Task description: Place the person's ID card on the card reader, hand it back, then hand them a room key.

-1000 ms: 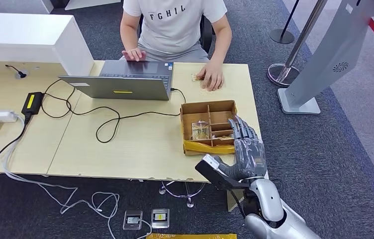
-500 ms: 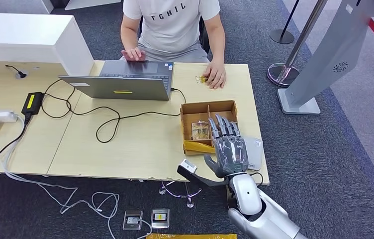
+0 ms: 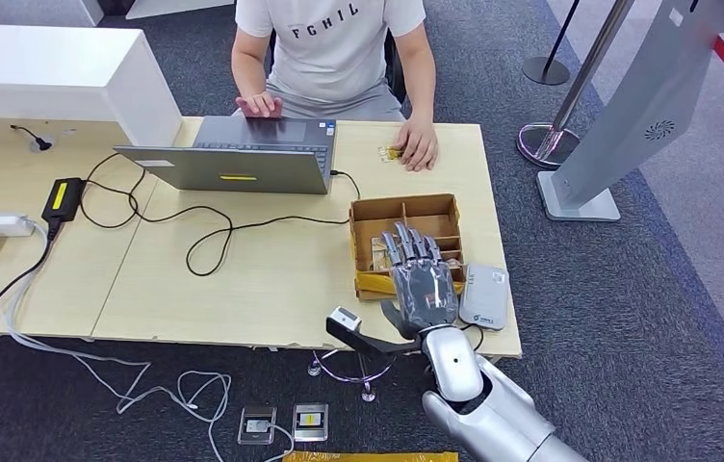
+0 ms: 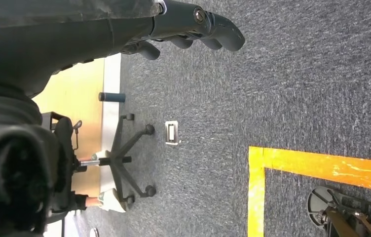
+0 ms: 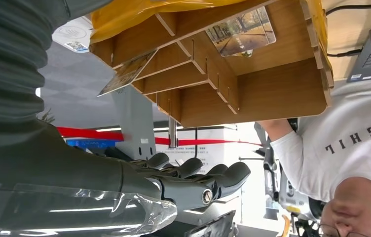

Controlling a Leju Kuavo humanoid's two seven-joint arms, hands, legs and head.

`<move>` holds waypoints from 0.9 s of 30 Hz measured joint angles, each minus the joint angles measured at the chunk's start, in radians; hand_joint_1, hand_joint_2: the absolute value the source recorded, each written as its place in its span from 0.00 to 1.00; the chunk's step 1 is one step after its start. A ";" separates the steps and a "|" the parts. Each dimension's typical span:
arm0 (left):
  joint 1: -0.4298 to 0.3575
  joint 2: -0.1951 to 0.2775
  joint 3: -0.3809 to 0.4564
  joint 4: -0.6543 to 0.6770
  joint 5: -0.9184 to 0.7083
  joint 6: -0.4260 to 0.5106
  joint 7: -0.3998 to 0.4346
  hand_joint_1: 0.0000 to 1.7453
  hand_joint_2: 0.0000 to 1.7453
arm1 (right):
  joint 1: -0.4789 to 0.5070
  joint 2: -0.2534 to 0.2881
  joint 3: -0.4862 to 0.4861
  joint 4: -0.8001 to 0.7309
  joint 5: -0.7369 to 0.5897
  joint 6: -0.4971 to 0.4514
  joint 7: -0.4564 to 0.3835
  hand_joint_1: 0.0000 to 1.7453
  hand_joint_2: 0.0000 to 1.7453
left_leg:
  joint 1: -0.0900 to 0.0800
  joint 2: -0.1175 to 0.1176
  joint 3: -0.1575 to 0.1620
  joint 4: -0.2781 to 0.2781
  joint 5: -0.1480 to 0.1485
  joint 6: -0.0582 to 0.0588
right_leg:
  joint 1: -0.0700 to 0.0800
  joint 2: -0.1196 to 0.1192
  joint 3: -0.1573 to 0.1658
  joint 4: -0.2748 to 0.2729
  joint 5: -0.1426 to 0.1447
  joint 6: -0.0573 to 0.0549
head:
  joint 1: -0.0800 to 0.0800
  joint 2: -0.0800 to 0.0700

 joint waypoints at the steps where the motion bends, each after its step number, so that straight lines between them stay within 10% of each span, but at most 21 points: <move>1: 0.000 0.000 0.001 0.000 0.000 0.000 0.000 0.00 0.00 | -0.004 0.002 -0.001 0.005 -0.004 0.004 0.000 0.00 1.00 | 0.000 0.000 0.000 0.000 0.000 0.000 | 0.000 0.000 0.000 0.000 0.000 0.000 | 0.000 0.000; 27: 0.000 -0.004 0.024 0.000 -0.002 0.001 0.011 0.00 0.00 | -0.057 -0.003 -0.074 0.043 -0.024 0.120 0.033 0.00 1.00 | 0.000 0.000 0.000 0.000 0.000 0.000 | 0.000 0.000 0.000 0.000 0.000 0.000 | 0.000 0.000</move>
